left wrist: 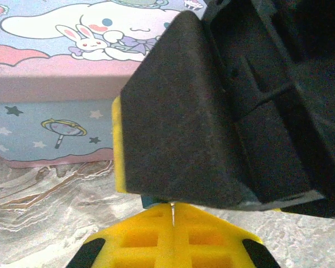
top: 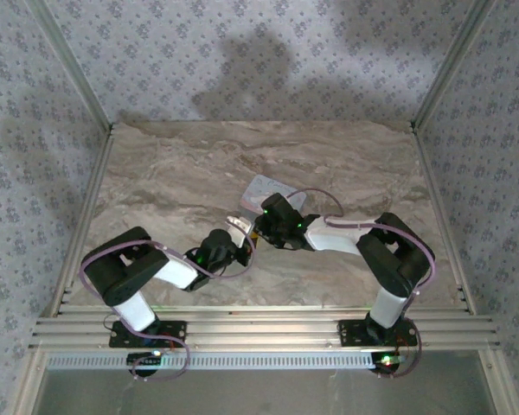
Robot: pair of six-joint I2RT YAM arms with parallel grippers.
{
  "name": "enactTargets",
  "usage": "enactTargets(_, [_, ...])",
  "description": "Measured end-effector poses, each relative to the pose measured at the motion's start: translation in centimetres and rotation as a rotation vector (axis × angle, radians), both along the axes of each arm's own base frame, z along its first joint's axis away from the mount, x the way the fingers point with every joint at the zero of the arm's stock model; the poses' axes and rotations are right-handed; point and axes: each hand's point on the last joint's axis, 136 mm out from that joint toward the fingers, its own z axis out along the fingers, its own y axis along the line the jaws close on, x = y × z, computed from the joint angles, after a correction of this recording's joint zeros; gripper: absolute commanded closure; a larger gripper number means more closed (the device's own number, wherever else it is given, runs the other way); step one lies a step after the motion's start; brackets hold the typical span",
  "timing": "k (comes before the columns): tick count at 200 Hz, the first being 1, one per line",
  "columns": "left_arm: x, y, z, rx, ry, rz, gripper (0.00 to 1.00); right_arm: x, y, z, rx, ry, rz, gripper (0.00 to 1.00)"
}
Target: Unlock the padlock with the key
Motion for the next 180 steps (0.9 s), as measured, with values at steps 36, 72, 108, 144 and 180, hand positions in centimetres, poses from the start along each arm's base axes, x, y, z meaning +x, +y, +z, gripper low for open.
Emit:
enactTargets(36, [0.0, 0.4, -0.6, -0.012, 0.052, -0.006, 1.0, -0.5, -0.4, 0.9, 0.01, 0.005, 0.001, 0.44])
enactTargets(72, [0.0, 0.4, -0.5, -0.029, 0.068, -0.008, 1.0, -0.7, -0.9, 3.2, 0.017, -0.032, 0.002, 0.4])
enactTargets(108, [-0.1, 0.7, -1.0, -0.005, 0.076, -0.006, 1.0, -0.7, -1.8, 5.0, 0.01, -0.064, -0.003, 0.4])
enactTargets(144, [-0.3, 1.1, -0.6, 0.065, 0.021, 0.007, 1.0, -1.0, -2.1, 5.3, -0.002, -0.071, 0.009, 0.39])
enactTargets(180, [-0.5, 1.8, -0.2, 0.145, -0.031, 0.031, 1.0, -1.2, -2.3, 5.0, -0.018, -0.065, 0.018, 0.4])
